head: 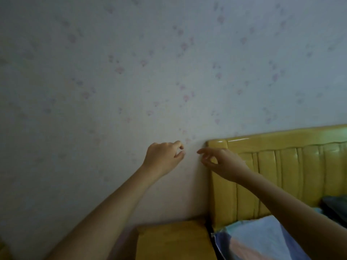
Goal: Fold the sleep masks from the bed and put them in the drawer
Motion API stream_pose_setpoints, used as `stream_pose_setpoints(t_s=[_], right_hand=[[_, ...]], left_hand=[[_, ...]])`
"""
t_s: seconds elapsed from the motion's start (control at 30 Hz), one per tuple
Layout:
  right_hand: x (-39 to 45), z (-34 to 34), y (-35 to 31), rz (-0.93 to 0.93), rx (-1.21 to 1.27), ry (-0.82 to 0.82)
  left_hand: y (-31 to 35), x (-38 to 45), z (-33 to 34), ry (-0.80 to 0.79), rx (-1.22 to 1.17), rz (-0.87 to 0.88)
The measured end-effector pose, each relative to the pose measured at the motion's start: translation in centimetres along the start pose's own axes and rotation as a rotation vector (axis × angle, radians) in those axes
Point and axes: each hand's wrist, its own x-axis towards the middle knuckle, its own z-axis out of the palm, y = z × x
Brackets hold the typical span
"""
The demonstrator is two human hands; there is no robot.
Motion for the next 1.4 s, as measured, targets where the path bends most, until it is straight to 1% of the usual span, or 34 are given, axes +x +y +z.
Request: stream_pose_setpoints(t_s=[0.17,0.27,0.33,0.47,0.57,0.7,0.9,1.07,1.23,1.3,1.4], right_hand=[[-4.1,-6.2,-4.8,0.056,-0.112,0.142],[-8.1,-8.6,-8.1,0.128,-0.178,0.215],[-11.1,-9.9,-10.2,0.195,-0.218,0.259],[-17.4,-12.2,-14.4,0.324,-0.333,0.310],[-23.0,-14.2,-17.1,0.420,-0.444,0.321],[-32.1,-17.8,-20.6,0.577,-0.529,0.348],[-47.8,-24.1,-26.2,0.800,-0.671,0.453],[-62.1,-28.3,-32.0,0.989,-0.758,0.491],[-75.5,-31.0,-39.4,1.194,-0.788,0.468],[-80.5,-32.0,-42.1,1.262,-0.803,0.489],[-87.1,-33.5,-45.7,1.351,-0.825,0.527]], left_hand=[[-0.1,-0.9,-7.3,0.071,-0.044,0.077],[0.0,-2.7,-10.8,0.108,-0.066,0.166],[0.6,-4.1,-12.8,0.105,-0.084,0.240],[3.2,-6.6,-15.8,0.110,-0.126,0.403],[6.8,-8.2,-17.8,0.136,-0.207,0.513],[13.6,-11.0,-19.9,0.158,-0.307,0.658],[27.5,-18.1,-24.2,0.182,-0.439,0.871],[39.9,-27.7,-29.6,0.259,-0.571,1.032],[50.2,-39.0,-34.9,0.176,-0.723,1.241],[54.1,-42.9,-37.1,0.179,-0.746,1.326],[60.1,-47.7,-40.3,0.204,-0.755,1.401]])
